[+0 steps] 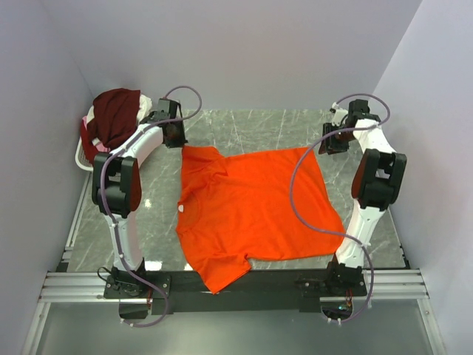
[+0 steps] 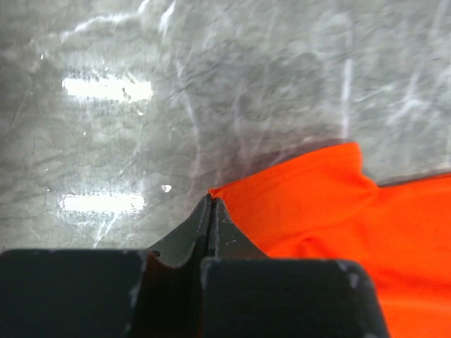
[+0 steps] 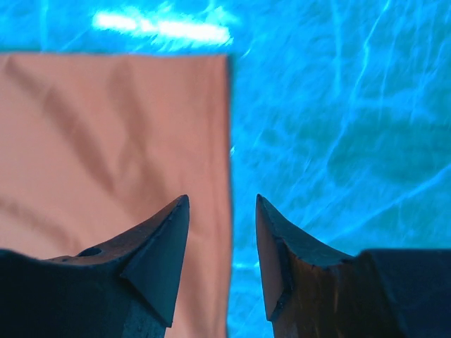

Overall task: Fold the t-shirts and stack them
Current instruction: Flatten the tshirt out

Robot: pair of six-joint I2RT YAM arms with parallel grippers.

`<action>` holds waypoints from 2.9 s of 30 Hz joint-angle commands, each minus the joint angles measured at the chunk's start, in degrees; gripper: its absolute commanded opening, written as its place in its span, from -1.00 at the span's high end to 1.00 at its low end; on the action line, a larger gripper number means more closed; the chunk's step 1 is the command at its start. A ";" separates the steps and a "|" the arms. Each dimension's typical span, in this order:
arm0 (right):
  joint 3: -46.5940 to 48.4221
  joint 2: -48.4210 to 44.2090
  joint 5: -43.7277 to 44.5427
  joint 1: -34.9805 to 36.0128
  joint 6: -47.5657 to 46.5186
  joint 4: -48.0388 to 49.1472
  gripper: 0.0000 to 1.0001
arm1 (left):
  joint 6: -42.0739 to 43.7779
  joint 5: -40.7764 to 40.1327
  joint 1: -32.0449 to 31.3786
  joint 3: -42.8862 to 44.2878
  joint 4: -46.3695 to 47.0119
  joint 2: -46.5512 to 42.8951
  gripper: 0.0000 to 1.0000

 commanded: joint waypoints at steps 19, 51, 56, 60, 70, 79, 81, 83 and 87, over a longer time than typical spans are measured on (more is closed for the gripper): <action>29.37 23.07 6.59 6.32 5.94 -9.49 0.02 | -0.16 5.66 -0.57 0.40 1.20 -3.88 0.99; 21.21 10.55 11.70 8.70 2.78 -0.80 1.00 | 0.10 5.74 -0.66 -0.57 3.39 -6.86 0.99; 10.92 -2.74 11.17 10.36 1.29 4.20 1.00 | 0.01 5.39 -0.66 -0.04 4.97 -9.76 0.99; 6.25 -15.29 10.46 10.81 -0.91 4.57 1.00 | 0.28 4.95 -0.57 2.41 5.68 -13.36 0.99; 25.40 -34.12 9.58 12.21 -8.73 -3.25 1.00 | -1.92 5.31 -0.66 11.91 14.02 -28.20 0.99; 17.51 -57.41 12.12 12.04 -7.51 7.46 1.00 | -7.01 6.44 -0.57 9.10 24.83 -47.54 0.99; 17.06 -60.66 13.53 12.04 -7.24 8.17 1.00 | -7.89 7.06 -0.57 8.57 25.97 -51.15 0.99; 17.67 -62.26 14.49 12.04 -6.81 8.00 1.00 | -8.25 7.32 -0.66 8.48 26.50 -53.87 0.99; 22.85 -63.84 16.78 11.95 -6.45 5.28 1.00 | -8.86 8.11 -0.57 9.80 27.04 -57.04 0.99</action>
